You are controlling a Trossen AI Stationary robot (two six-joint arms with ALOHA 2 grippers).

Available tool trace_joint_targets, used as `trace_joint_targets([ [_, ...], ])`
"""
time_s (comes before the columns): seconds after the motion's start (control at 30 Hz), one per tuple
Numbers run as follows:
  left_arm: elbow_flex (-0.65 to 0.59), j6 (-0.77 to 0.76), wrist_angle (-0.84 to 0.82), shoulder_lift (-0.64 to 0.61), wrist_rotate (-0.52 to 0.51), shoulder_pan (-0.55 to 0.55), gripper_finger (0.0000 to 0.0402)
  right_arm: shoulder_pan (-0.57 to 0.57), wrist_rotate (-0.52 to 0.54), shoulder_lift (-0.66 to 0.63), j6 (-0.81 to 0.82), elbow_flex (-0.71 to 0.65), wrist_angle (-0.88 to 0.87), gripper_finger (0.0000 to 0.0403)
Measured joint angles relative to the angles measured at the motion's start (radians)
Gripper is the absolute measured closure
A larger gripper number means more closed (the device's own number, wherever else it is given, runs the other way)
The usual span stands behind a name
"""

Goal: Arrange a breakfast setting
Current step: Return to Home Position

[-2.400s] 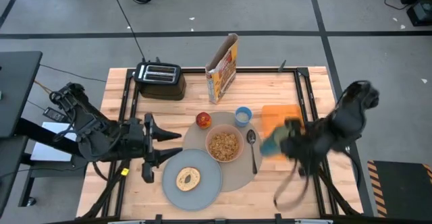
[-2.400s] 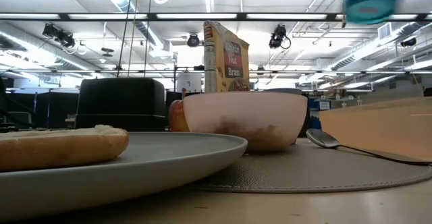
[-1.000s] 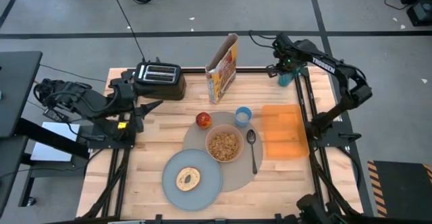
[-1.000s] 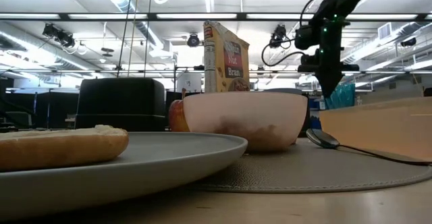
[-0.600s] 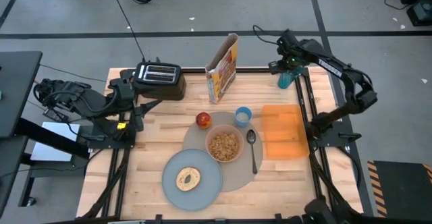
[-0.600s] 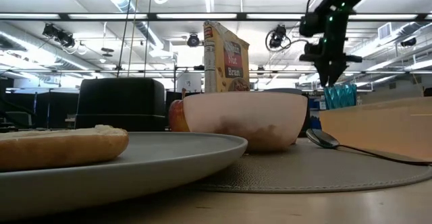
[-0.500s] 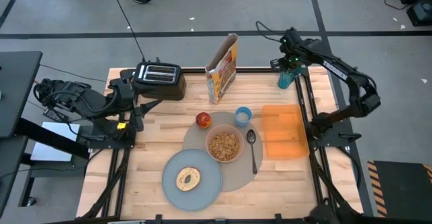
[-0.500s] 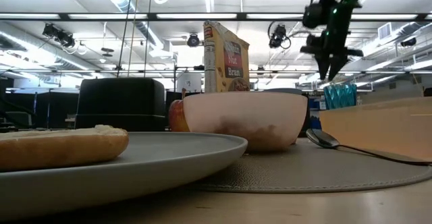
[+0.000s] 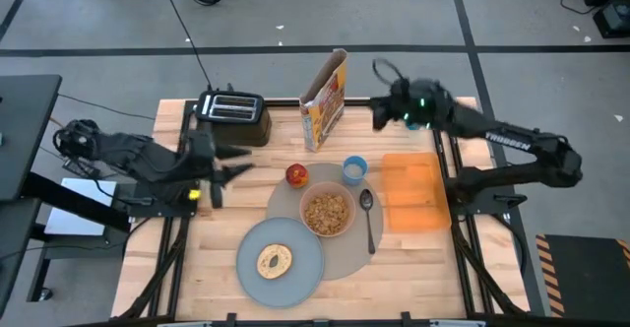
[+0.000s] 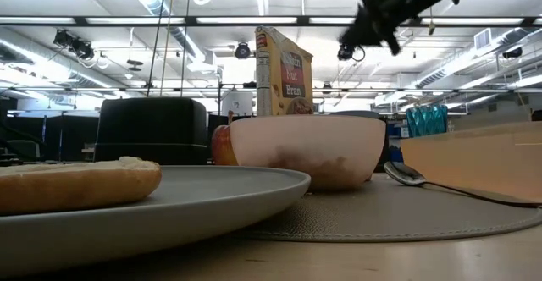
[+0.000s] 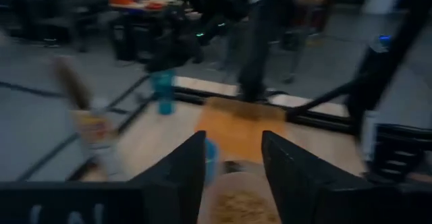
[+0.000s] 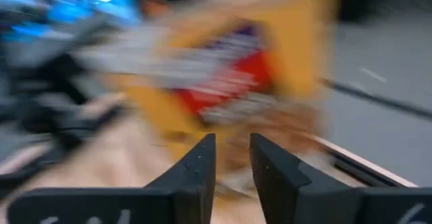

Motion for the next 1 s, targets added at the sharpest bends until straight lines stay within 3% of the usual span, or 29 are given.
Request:
trace_joint_targets([
  [0.17,-0.198,0.018,0.282,-0.003,0.179,0.067,0.0301,0.207,-0.053,-0.024,-0.069,-0.129,0.348,0.0342],
  [0.33,-0.318,0.012,0.367,-0.038,0.314,0.190,0.0363,0.308,-0.172,-0.068,-0.158,-0.158,0.368,0.0392],
  [0.43,-0.353,0.028,0.358,-0.097,0.355,0.283,0.0392,0.328,-0.190,-0.118,-0.170,-0.159,0.343,0.0393],
  [0.73,-0.564,0.073,0.408,-0.388,0.581,0.493,0.0388,0.359,-0.209,-0.249,-0.097,-0.158,0.234,0.0392],
  [0.87,-0.670,-0.005,0.402,-0.493,0.588,0.523,0.0390,0.360,-0.202,-0.253,-0.152,-0.159,0.132,0.0387],
  [1.0,-0.704,-0.042,0.356,-0.540,0.587,0.524,0.0383,0.360,-0.185,-0.227,-0.131,-0.159,0.161,0.0386],
])
